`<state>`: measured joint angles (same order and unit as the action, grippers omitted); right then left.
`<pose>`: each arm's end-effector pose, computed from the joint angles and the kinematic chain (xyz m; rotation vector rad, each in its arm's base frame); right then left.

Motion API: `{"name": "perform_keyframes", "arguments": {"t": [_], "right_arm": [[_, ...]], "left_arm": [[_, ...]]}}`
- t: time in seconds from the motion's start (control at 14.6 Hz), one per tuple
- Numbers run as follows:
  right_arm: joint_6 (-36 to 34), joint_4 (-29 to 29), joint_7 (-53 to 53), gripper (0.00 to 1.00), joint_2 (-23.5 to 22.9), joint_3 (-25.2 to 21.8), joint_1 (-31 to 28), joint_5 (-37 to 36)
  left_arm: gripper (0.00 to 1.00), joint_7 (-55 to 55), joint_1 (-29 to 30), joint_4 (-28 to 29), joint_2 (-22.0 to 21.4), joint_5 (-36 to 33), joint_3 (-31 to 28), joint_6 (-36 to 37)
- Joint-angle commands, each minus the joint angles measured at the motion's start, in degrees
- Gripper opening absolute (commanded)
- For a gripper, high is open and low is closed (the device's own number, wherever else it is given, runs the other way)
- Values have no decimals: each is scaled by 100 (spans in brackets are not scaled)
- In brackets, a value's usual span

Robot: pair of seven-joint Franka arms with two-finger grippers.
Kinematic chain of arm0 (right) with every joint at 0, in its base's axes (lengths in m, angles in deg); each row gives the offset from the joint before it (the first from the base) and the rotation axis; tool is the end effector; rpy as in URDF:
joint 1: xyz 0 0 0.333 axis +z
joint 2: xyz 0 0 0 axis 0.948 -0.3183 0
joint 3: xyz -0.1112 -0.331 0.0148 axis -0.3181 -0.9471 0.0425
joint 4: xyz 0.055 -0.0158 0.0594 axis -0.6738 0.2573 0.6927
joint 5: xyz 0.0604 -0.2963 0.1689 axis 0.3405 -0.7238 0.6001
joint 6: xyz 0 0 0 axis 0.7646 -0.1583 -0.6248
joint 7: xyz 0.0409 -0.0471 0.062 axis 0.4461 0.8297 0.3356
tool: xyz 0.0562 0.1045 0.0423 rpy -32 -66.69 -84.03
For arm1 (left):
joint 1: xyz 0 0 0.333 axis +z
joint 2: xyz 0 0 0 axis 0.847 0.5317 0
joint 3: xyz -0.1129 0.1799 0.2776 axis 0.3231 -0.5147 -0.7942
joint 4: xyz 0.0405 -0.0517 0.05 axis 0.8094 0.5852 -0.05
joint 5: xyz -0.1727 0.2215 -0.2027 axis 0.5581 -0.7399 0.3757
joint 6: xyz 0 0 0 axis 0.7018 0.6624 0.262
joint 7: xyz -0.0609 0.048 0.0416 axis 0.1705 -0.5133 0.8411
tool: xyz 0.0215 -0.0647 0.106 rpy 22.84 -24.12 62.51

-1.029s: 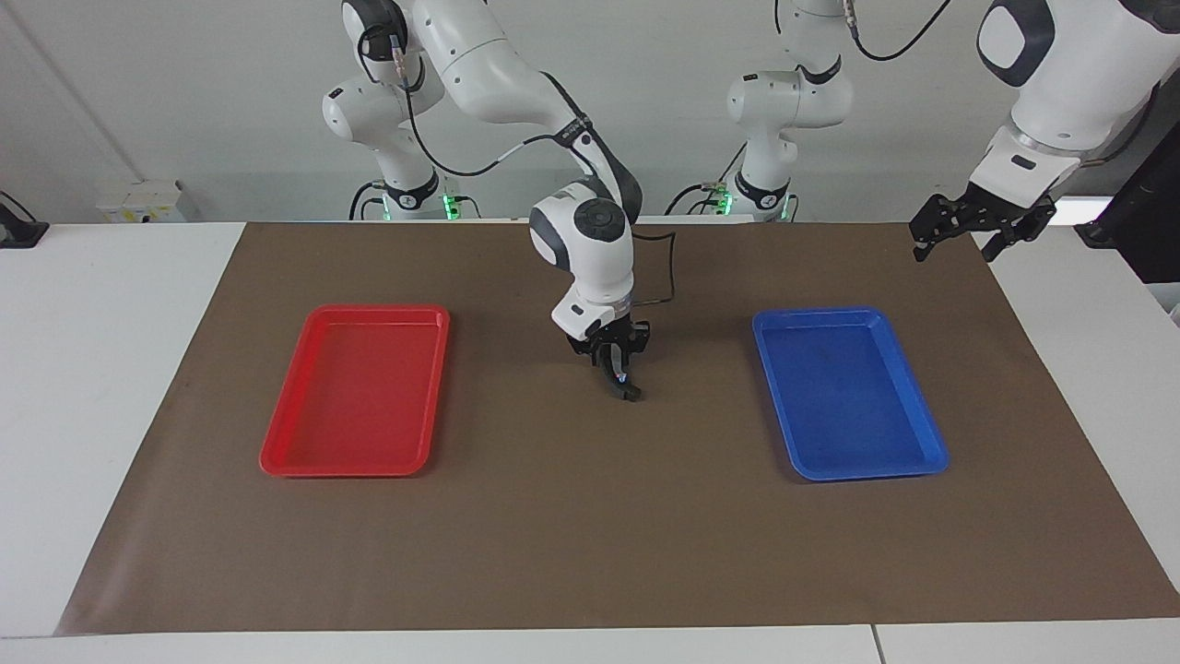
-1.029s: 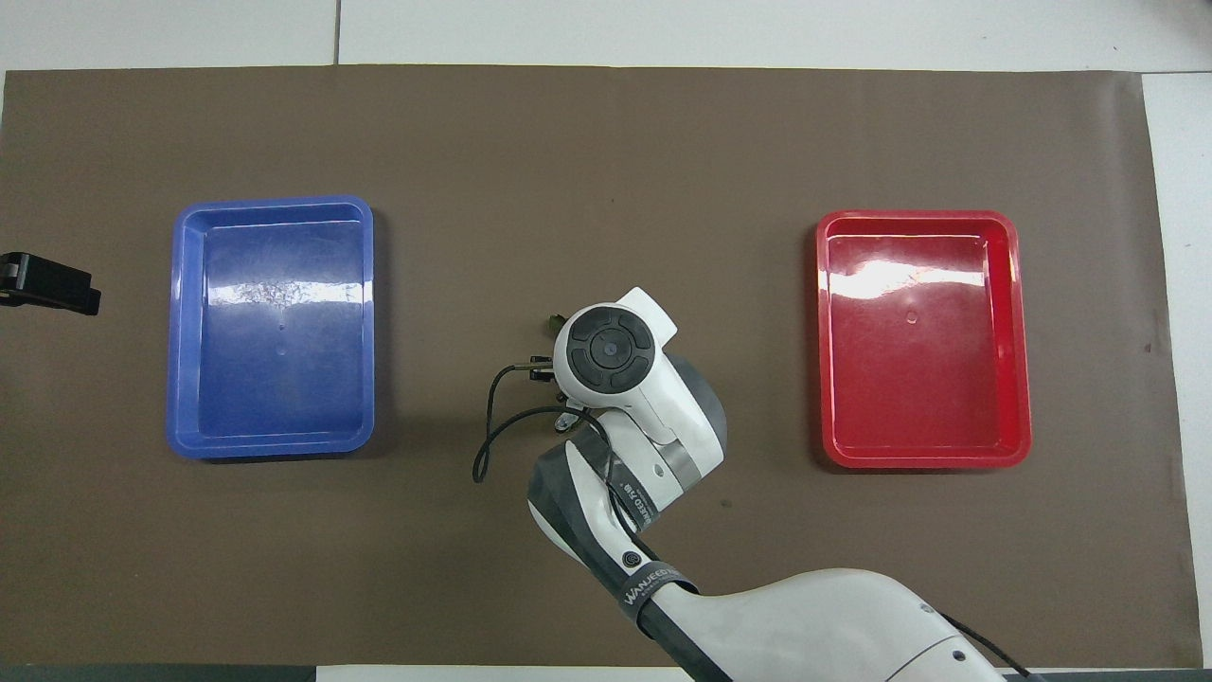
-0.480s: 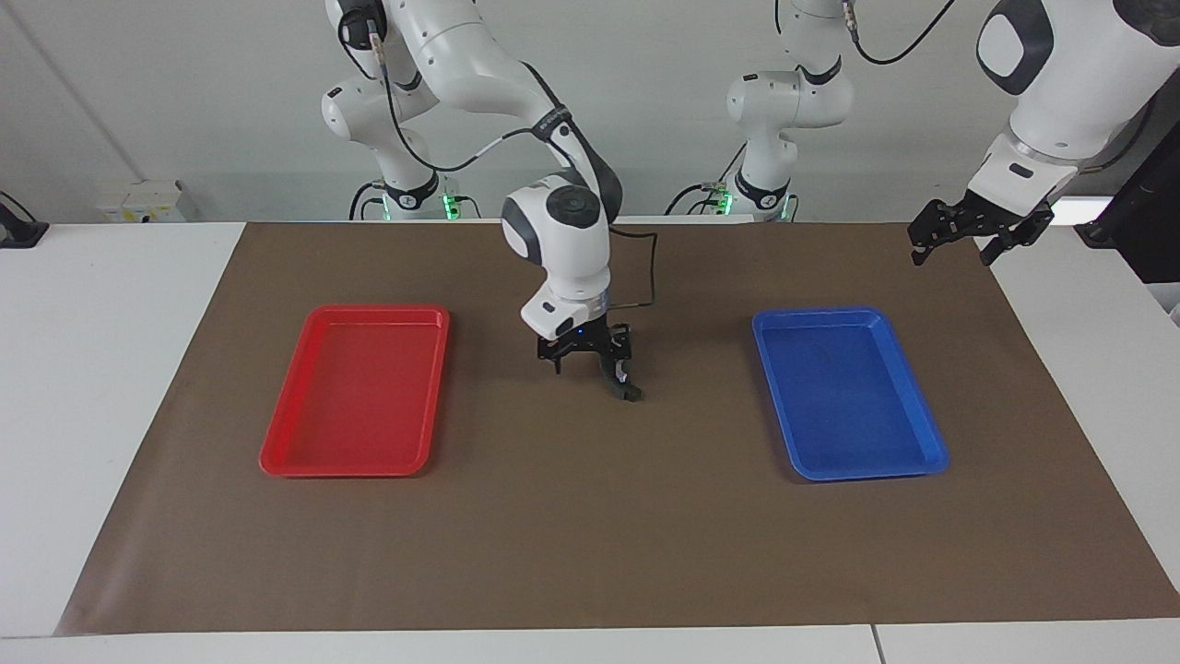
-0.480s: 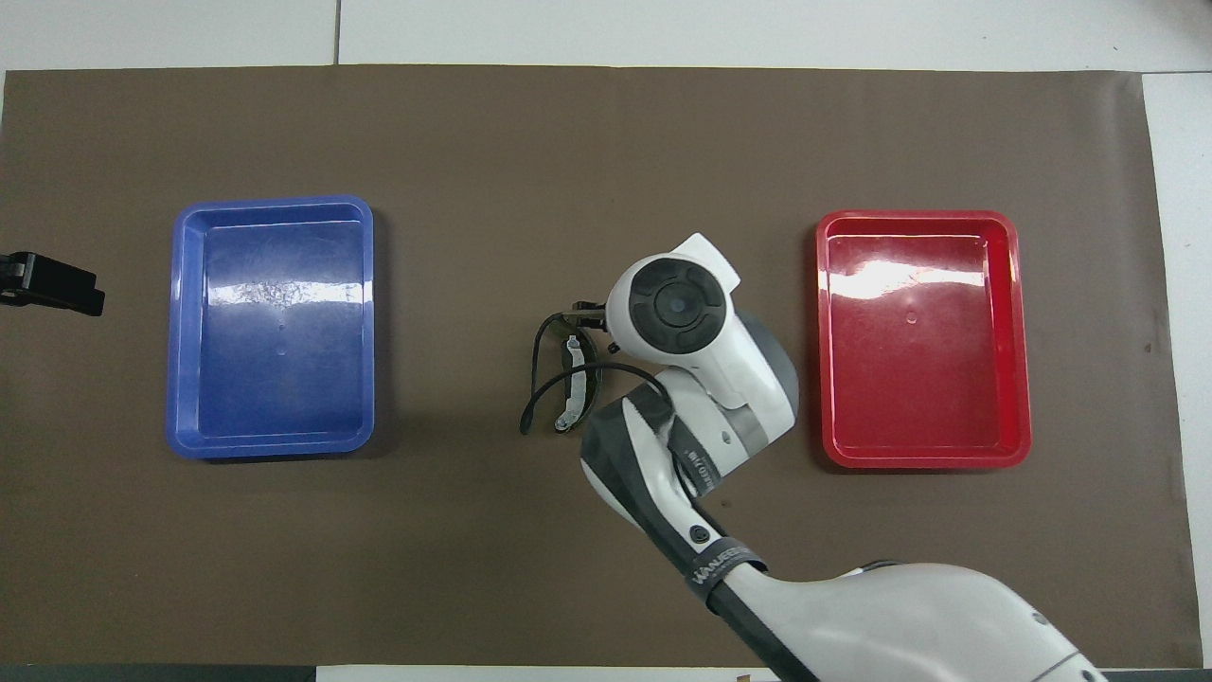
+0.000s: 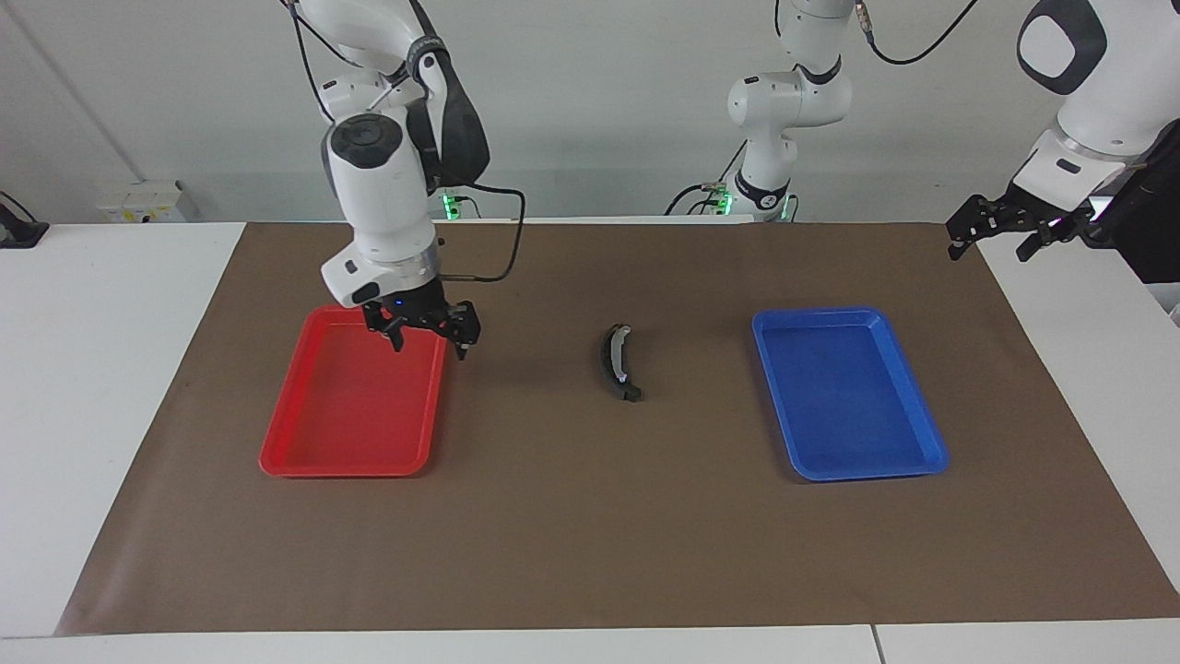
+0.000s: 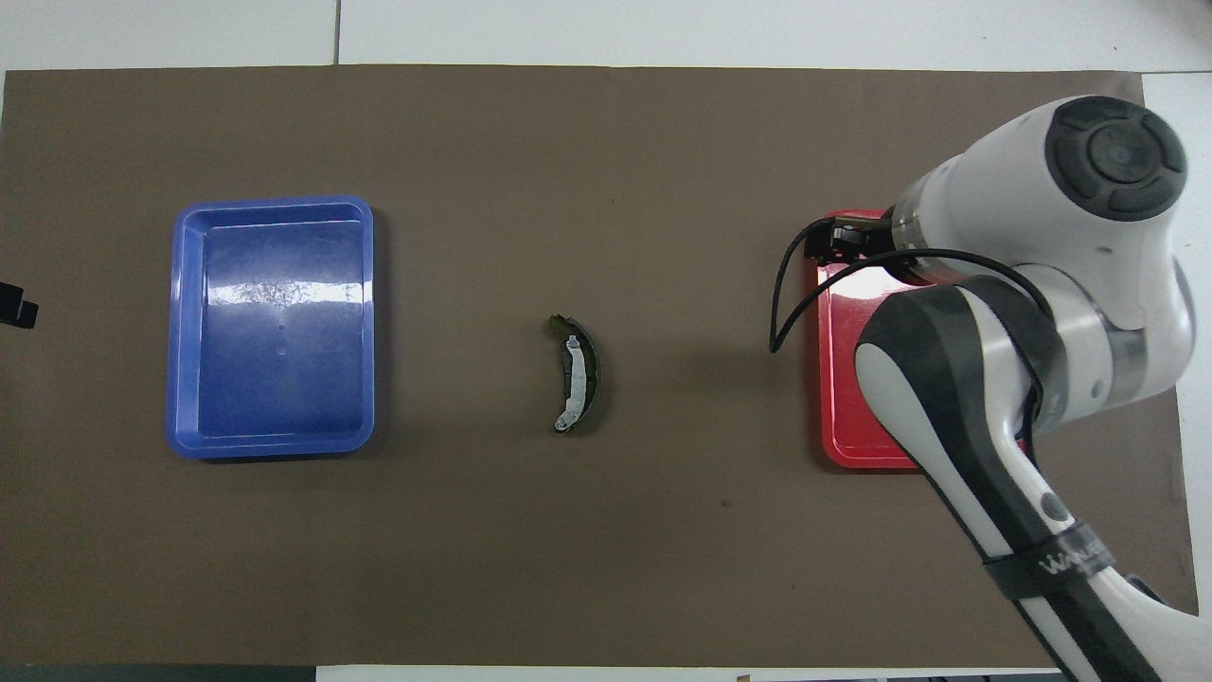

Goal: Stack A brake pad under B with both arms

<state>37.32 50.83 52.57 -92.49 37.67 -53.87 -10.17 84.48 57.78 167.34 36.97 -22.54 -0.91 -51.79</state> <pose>0.5435 0.1090 0.5258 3.1121 -0.3256 0.1293 0.4982 0.0551 0.6234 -3.0874 0.2457 0.0833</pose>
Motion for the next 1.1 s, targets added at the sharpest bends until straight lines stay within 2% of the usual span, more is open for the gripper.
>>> {"name": "perform_keyframes", "arguments": {"t": [0.0, 0.14, 0.27, 0.41, 0.48, 0.55, 0.62, 1.03], "right_arm": [[-217, 144, -583, 100, 474, 86, -621, -83], [-532, 92, -1408, 100, 711, 103, -1078, -83], [-1050, -118, -1702, 100, 826, 208, -1448, -74], [-1638, -583, -1790, 100, 801, 663, -1966, -74], [-1998, -968, -1790, 100, 678, 744, -2064, -83], [-2367, -1407, -1790, 100, 460, 736, -2030, -83], [-2545, -1568, -1790, 100, 397, 710, -1969, -83], [-2520, -1315, -1703, 100, 581, 473, -1634, -48]], "left_arm": [[99, 27, -25, 15, -8, -93, 44, 57], [99, 18, -43, 15, -8, -93, 44, 57], [99, 18, -43, 15, -8, -93, 44, 49], [99, 18, -43, 15, -8, -93, 44, 48], [99, 18, -43, 15, -8, -93, 44, 48], [99, 10, -43, 15, -8, -93, 44, 57], [99, 10, -43, 15, -8, -93, 44, 49], [100, -34, -43, 59, -26, -93, 44, 48]]}}
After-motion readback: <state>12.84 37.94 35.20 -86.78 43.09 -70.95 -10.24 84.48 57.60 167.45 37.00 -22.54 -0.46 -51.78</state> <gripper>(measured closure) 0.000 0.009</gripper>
